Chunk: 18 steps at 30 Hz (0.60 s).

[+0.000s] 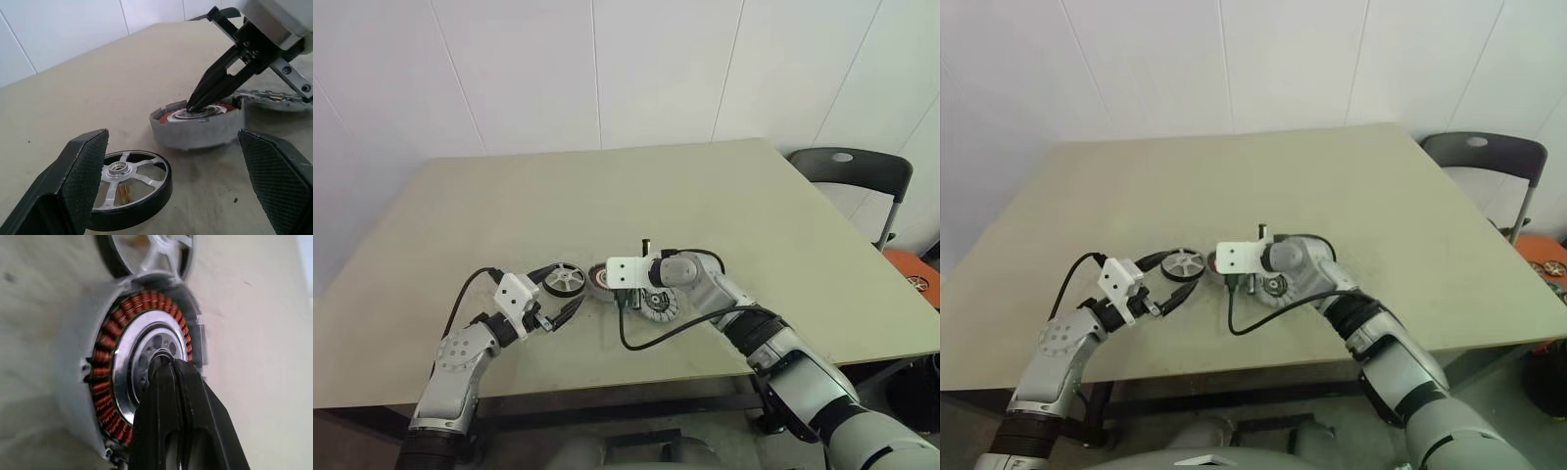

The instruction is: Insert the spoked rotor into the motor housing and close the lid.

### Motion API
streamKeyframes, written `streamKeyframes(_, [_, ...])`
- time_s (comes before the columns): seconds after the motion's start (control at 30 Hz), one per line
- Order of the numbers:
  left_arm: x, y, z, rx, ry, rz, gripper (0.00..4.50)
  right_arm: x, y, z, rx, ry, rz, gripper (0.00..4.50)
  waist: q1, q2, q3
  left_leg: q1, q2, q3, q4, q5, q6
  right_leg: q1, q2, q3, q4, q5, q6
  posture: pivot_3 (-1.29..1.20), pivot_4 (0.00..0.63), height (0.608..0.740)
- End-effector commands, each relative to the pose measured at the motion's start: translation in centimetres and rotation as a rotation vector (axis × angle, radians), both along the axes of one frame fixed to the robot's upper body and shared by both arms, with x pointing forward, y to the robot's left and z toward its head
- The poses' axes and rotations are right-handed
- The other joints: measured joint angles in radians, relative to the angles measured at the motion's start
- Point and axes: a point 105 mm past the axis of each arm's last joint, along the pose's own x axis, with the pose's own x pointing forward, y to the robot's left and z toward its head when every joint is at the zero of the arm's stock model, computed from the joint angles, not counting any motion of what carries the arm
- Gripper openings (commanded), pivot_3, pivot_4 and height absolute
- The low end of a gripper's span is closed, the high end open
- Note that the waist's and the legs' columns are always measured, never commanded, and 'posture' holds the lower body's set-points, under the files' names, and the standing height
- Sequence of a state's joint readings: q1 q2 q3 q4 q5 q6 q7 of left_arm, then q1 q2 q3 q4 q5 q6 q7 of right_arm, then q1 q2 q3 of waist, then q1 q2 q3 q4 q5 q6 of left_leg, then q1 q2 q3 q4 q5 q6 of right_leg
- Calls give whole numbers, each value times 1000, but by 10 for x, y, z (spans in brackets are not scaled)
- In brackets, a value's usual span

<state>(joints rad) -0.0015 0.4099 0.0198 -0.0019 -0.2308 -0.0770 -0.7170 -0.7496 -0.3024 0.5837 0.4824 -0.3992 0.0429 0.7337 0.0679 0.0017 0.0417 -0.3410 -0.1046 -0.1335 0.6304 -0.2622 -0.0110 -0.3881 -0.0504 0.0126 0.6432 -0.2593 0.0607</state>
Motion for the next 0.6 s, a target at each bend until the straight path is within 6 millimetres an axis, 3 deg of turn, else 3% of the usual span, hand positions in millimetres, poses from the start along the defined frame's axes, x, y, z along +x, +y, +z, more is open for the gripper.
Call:
streamKeyframes(0.03, [2,-3,12,-3,-52,-16,4500,12,-32,-15,-63,14,-122,25,-1,0,0,0,0,0,0,0,0,0,0,0,0,0,0,0,0,740])
streamKeyframes(0.27, [2,-4,11,-3,-52,-17,4500,1,-21,-22,-20,72,-87,25,-2,0,0,-1,0,0,-1,0,0,-2,1,0,0,0,0,0,0,740])
streamKeyframes(0.6, [3,-4,11,0,-53,-14,4500,-38,-12,-29,-10,258,82,25,-2,0,0,-5,1,-1,-5,-1,6,-3,2,0,-12,0,1,0,0,740])
